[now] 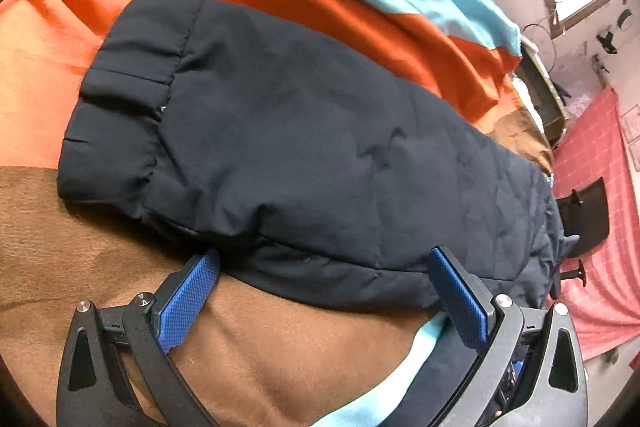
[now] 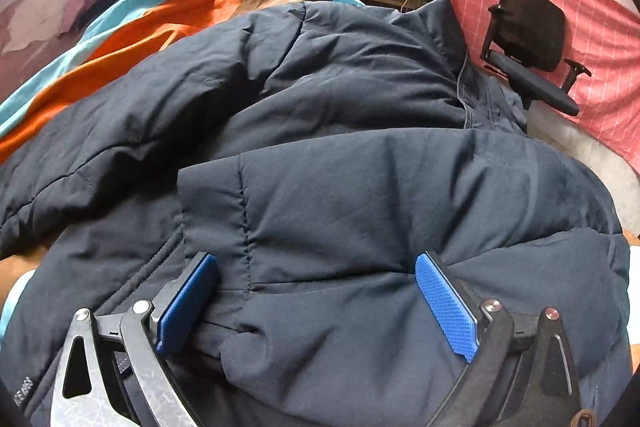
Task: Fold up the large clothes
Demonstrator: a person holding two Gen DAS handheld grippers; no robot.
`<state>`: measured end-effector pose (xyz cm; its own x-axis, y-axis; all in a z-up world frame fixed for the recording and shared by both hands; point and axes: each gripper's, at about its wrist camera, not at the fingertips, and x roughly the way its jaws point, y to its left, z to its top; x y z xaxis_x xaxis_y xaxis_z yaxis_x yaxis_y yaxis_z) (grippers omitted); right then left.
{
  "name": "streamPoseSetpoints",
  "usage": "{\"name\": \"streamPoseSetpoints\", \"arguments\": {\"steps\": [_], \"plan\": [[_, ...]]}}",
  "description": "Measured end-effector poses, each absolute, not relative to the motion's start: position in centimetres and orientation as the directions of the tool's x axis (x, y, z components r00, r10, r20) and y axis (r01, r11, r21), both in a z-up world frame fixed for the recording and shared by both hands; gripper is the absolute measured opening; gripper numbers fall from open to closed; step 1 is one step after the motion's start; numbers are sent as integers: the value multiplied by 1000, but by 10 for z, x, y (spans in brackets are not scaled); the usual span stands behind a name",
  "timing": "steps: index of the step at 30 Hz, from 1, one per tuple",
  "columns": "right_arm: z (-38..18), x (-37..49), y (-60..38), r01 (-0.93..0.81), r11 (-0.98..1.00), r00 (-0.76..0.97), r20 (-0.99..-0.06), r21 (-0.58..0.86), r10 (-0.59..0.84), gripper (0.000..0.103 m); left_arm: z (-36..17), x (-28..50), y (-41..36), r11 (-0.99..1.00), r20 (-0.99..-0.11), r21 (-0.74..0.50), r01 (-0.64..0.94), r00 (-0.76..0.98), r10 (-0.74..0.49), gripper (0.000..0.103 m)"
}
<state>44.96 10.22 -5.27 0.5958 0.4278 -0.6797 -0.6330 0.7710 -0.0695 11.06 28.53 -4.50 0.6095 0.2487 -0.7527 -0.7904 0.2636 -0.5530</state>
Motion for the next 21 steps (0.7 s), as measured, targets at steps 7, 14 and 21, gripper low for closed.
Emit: {"name": "streamPoseSetpoints", "arguments": {"steps": [7, 14, 21], "plan": [[-56, 447, 104, -633, 769, 608, -674, -92, 420, 102, -47, 107, 287, 149, -775, -583, -799, 602, 195, 102], [-60, 443, 114, -613, 770, 646, -674, -178, 359, 103, -55, 111, 308, -19, -794, -589, -808, 575, 196, 101], [-55, 441, 107, -625, 770, 635, -659, -131, 403, 103, -37, 110, 297, 69, -789, -565, -822, 563, 247, 29]]}}
